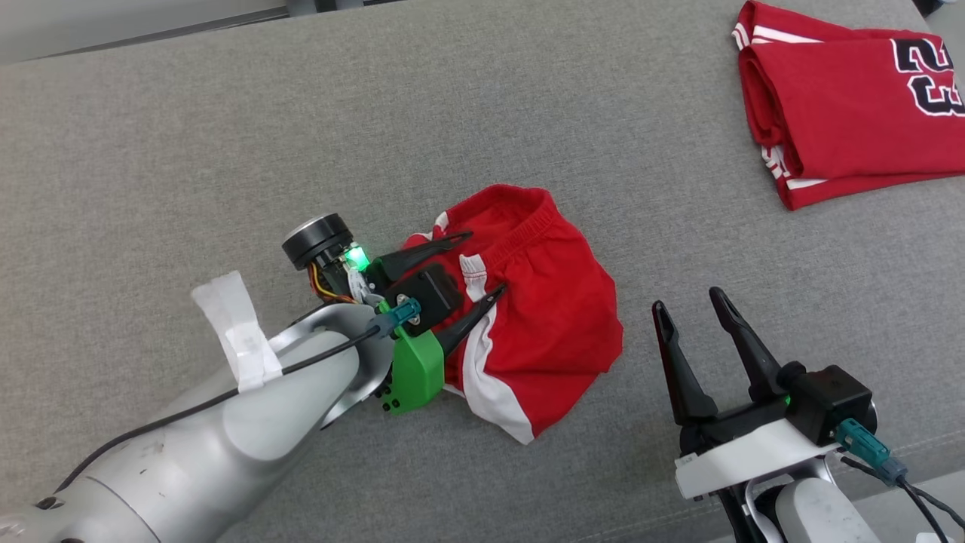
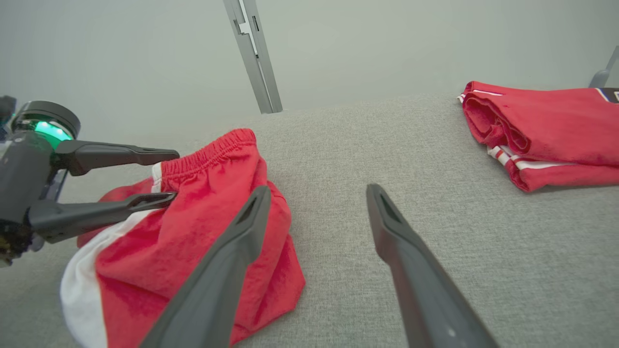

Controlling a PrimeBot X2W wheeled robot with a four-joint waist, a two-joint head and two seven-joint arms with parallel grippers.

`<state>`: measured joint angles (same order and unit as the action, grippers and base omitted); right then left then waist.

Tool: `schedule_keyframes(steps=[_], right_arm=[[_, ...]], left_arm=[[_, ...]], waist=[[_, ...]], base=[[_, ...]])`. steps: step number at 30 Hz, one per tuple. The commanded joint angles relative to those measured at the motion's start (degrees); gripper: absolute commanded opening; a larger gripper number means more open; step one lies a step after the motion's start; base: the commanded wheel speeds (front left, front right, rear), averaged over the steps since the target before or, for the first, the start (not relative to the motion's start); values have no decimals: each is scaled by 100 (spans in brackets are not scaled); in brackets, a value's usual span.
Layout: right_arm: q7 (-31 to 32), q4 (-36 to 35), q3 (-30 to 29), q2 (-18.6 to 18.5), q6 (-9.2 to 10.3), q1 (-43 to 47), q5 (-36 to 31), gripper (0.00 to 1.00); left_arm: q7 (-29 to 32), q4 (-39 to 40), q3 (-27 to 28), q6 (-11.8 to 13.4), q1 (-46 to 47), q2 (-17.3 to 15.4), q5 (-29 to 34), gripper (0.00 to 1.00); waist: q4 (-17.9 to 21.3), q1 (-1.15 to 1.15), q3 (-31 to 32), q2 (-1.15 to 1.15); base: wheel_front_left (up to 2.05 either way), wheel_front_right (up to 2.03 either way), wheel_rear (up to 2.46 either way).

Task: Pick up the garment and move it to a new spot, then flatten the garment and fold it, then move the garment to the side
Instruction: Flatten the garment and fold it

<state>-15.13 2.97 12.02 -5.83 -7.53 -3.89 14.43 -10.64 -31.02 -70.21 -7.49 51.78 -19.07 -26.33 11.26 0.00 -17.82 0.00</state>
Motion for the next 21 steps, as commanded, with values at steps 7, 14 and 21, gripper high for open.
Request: schedule_keyframes(steps=[7,14,21], right_arm=[[1,18,12,46,10,-35,-32,100],[1,43,47,98,10,-46,39,100],[1,108,92,189,10,-16,88,100]], left_arm=[[158,67,-295,0,204,-141,-292,0],[618,887,-311,0,14,-222,-826,0],[993,1846,-309,0,757,-272,-2506,0]], waist=[[90,0,11,0],[173,0,192,0],[284,0,357,0]], base=[[0,0,0],[0,0,0],[0,0,0]])
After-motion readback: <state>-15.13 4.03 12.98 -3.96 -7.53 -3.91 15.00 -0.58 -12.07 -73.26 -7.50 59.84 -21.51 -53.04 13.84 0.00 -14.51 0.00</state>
